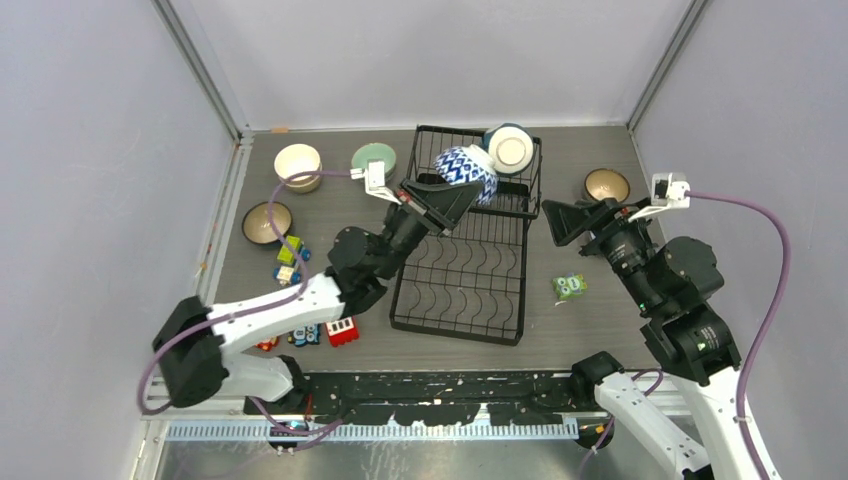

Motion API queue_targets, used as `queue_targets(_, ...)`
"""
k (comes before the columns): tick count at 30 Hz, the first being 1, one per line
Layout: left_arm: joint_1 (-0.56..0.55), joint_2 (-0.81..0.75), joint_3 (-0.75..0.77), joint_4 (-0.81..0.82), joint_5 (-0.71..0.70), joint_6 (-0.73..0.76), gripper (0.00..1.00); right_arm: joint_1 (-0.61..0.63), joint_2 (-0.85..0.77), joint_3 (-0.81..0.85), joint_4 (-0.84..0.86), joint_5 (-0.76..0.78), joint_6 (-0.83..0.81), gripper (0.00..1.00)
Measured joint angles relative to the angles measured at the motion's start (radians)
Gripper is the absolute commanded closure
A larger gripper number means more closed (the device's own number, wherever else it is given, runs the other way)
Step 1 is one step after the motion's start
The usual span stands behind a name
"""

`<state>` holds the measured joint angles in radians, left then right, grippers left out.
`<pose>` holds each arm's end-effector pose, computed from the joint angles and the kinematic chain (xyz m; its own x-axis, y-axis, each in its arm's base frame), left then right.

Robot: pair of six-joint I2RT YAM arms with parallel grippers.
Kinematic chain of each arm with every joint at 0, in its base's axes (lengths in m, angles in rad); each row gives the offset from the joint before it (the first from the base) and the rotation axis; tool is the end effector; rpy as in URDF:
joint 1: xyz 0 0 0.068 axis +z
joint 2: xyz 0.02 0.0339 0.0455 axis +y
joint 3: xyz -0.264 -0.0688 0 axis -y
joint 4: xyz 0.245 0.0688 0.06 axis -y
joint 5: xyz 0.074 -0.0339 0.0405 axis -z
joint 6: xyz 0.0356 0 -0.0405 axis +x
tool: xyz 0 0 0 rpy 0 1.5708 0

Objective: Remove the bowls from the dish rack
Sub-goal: Pick up the bowl from the dish rack, then place the bowl at the center of the board.

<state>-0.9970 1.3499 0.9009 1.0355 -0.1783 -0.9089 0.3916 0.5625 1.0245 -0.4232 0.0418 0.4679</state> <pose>0.1680 -0.2483 0.3791 -0.4041 -0.8049 -0.4345 0.6957 0.0379 -0.7173 0.0918 0.0363 0.4215 -0.1226 0.4369 -0.8911 -0.3221 0.8318 0.4521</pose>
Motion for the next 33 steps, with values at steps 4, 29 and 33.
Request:
queue_targets(4,0.002,-0.186,-0.021,-0.254,0.079,0.114,1.00,0.000,0.035,0.051,0.003,-0.060,0.012,0.18)
queue_targets(29,-0.298,-0.557,0.027,-1.689,-0.031,1.041,1.00,0.304,0.718,0.813,-0.525,-0.095,-0.078,0.20)
queue_targets(33,-0.312,-0.553,0.027,-1.764,-0.045,1.172,1.00,0.409,0.766,0.887,-0.657,-0.032,-0.101,0.20)
